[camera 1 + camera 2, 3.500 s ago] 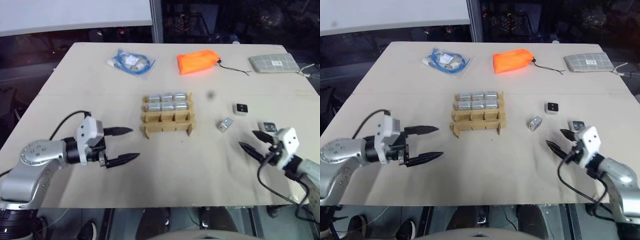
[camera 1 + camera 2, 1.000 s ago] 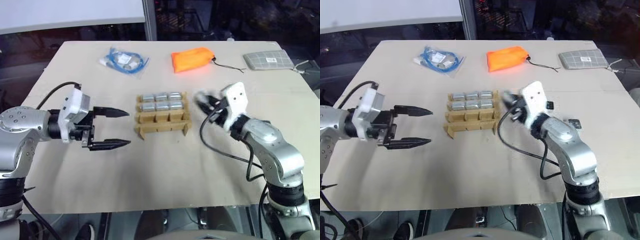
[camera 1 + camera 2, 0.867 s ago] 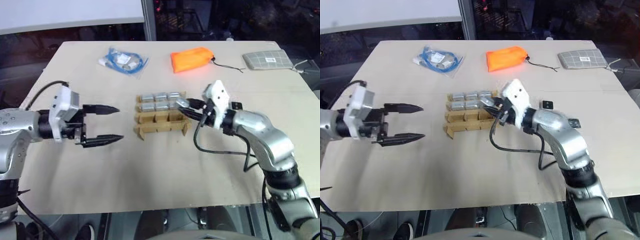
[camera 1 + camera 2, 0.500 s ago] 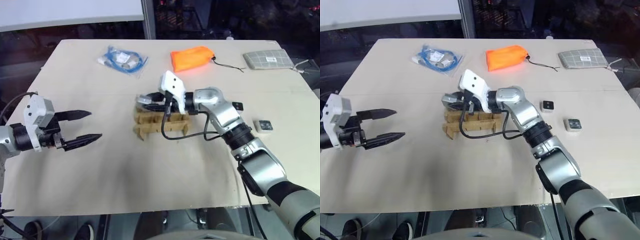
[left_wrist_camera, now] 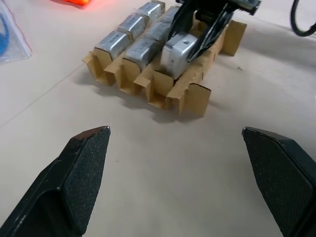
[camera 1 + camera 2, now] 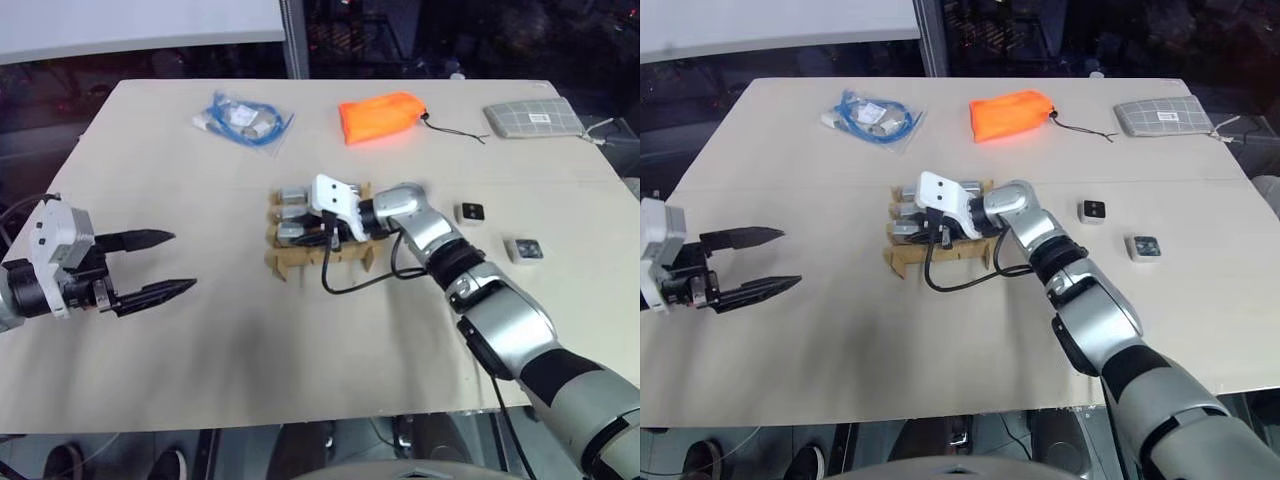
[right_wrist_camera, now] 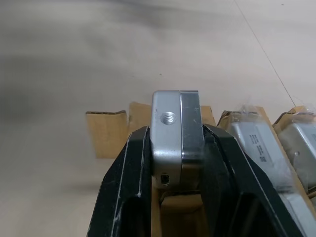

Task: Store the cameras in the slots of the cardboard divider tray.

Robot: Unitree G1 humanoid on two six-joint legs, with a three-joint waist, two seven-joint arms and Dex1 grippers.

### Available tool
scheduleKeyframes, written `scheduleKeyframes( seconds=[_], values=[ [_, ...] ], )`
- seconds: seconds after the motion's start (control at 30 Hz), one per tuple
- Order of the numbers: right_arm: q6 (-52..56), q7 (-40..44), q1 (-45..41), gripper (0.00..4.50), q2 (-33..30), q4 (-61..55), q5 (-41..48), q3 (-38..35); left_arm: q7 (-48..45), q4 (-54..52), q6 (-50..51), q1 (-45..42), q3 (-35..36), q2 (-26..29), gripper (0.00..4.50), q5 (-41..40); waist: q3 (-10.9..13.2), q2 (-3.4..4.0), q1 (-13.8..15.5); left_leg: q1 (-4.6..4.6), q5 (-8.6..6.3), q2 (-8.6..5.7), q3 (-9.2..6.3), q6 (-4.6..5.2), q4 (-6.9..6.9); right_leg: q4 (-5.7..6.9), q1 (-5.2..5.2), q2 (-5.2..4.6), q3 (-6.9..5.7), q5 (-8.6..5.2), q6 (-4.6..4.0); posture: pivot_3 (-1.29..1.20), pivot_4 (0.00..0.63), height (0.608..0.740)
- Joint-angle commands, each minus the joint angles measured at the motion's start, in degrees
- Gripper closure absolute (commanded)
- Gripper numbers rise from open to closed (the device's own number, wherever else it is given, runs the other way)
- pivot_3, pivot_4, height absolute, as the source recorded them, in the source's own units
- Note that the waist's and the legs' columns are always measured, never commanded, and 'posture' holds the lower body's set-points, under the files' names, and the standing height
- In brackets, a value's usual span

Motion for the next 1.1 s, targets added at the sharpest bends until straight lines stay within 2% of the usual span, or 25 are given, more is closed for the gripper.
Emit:
scheduleKeyframes(
  seconds=[0.03, 0.4, 0.43, 0.5, 0.6, 0.73, 0.87, 1.1],
  values=[
    [-2.61, -0.38, -2.16, 3.72, 1.17, 1.22, -0.99, -1.58, -0.46, -1.93, 0.11, 0.2, 2.13, 1.03, 0.0, -0.9, 0.0, 0.01, -0.02, 0.0, 0.0, 0.0, 0.0, 0.0, 0.0, 0.0, 0.0, 0.0, 0.0, 0.0, 0.0, 0.0, 0.15, 0.74],
    [-2.53, 1.36, -3.51, 3.72, 1.49, 5.27, -4.03, -2.39, -0.67, -2.66, 0.34, -0.28, 1.67, 0.81, 0.0, -1.11, 0.01, 0.01, -0.03, 0.0, -0.01, 0.01, 0.0, -0.03, -0.01, 0.01, -0.01, -0.02, 0.0, 0.0, -0.01, 0.0, 0.15, 0.74],
    [-2.34, 1.33, -3.48, 2.7, 1.48, 5.16, -4.16, -2.46, -0.75, -2.67, 0.34, -0.27, 1.67, 0.81, 0.0, -1.16, 0.0, 0.01, -0.03, 0.0, -0.01, 0.0, 0.0, -0.03, -0.01, 0.01, -0.01, -0.02, 0.0, 0.0, -0.01, 0.0, 0.15, 0.74],
    [-2.39, -1.09, -3.51, 2.03, 1.61, 4.83, -4.02, -3.54, -0.92, -2.68, 0.46, -0.45, 1.56, 0.8, 0.0, -1.42, 0.0, 0.01, -0.04, 0.0, -0.01, 0.0, 0.0, -0.03, -0.01, 0.01, -0.01, -0.03, 0.0, 0.0, -0.01, 0.0, 0.15, 0.74],
    [-0.92, -2.47, -3.99, 0.56, 1.13, 3.27, -3.25, -5.1, -1.01, -2.59, 0.48, -1.2, 0.89, 0.9, 0.0, -1.65, 0.01, 0.01, 0.0, 0.0, -0.01, 0.0, 0.0, -0.03, -0.01, 0.02, -0.01, -0.04, 0.0, 0.0, -0.01, 0.0, 0.15, 0.74],
    [3.29, -0.81, -2.02, 0.56, -2.06, -5.71, -1.42, -6.96, -0.79, -3.04, 0.61, -5.07, -0.77, 0.54, 0.0, -3.32, 0.03, 0.02, 0.16, -0.01, -0.01, -0.01, -0.02, -0.03, -0.01, 0.02, -0.01, -0.05, -0.02, 0.01, -0.01, 0.0, 0.15, 0.74],
    [15.64, -0.49, 5.6, 0.56, -8.0, -27.29, 2.76, -9.32, -1.0, -5.79, 2.05, -10.36, -4.98, 0.44, 0.0, -5.5, -0.01, -0.04, 0.54, -0.08, -0.02, -0.06, -0.12, -0.02, 0.01, -0.02, 0.02, -0.11, -0.11, 0.01, -0.01, 0.0, 0.15, 0.74],
    [38.12, -10.96, 23.2, 0.56, -17.09, -60.73, 8.52, -16.75, 0.76, -9.03, 3.83, -22.94, -15.43, -3.57, 0.0, -8.38, 0.01, 0.0, 0.75, -0.19, -0.01, -0.07, -0.22, 0.0, 0.1, 0.01, 0.02, -0.07, -0.2, 0.01, 0.0, 0.0, 0.15, 0.74]
  ],
)
